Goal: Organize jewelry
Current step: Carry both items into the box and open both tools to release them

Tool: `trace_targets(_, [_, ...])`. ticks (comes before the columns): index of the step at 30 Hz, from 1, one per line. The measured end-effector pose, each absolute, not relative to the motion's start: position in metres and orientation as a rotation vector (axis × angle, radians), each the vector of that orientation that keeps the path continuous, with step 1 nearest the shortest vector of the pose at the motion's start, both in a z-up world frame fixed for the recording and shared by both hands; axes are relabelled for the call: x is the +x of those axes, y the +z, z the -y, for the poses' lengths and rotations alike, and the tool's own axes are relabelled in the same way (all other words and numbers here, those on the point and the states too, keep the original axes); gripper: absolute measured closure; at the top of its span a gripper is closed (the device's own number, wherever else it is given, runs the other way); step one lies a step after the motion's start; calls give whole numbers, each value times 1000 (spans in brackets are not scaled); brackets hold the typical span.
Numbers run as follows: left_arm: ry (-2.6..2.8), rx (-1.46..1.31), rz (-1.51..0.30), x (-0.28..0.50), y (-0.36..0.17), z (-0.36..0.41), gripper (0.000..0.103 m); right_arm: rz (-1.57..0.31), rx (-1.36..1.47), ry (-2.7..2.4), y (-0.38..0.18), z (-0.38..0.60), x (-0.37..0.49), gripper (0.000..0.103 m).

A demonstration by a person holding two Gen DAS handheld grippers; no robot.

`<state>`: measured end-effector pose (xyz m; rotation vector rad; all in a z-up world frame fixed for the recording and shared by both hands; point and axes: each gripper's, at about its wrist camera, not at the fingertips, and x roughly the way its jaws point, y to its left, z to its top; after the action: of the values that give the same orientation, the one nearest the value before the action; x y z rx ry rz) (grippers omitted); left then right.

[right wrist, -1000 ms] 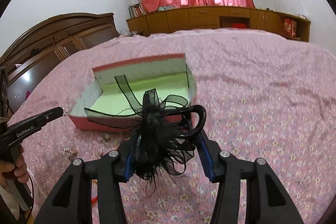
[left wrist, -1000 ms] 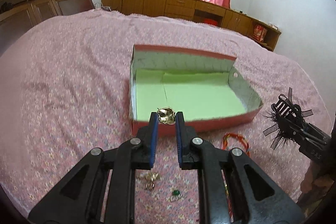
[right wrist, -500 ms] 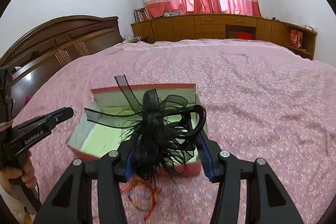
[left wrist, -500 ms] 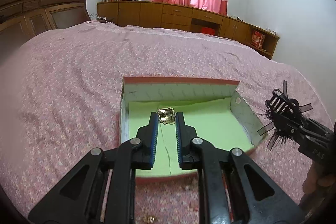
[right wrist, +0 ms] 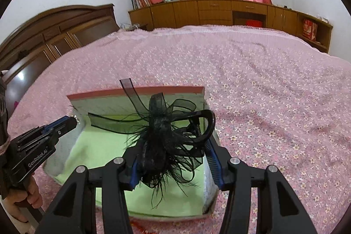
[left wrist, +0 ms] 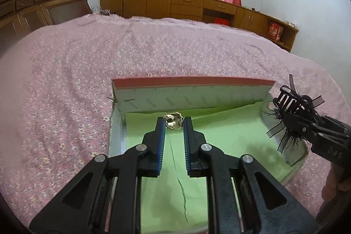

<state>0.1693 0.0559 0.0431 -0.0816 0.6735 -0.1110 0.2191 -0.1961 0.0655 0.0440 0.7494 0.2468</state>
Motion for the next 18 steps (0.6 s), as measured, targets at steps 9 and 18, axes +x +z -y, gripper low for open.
trace_targets(9, [-107,-67,-729,188,24,-57,95,-836,50,215,40,193,243,50])
trace_targets(18, [-105,-29,-770,198,17,-55,94,-878,13,174,26,183,254,49])
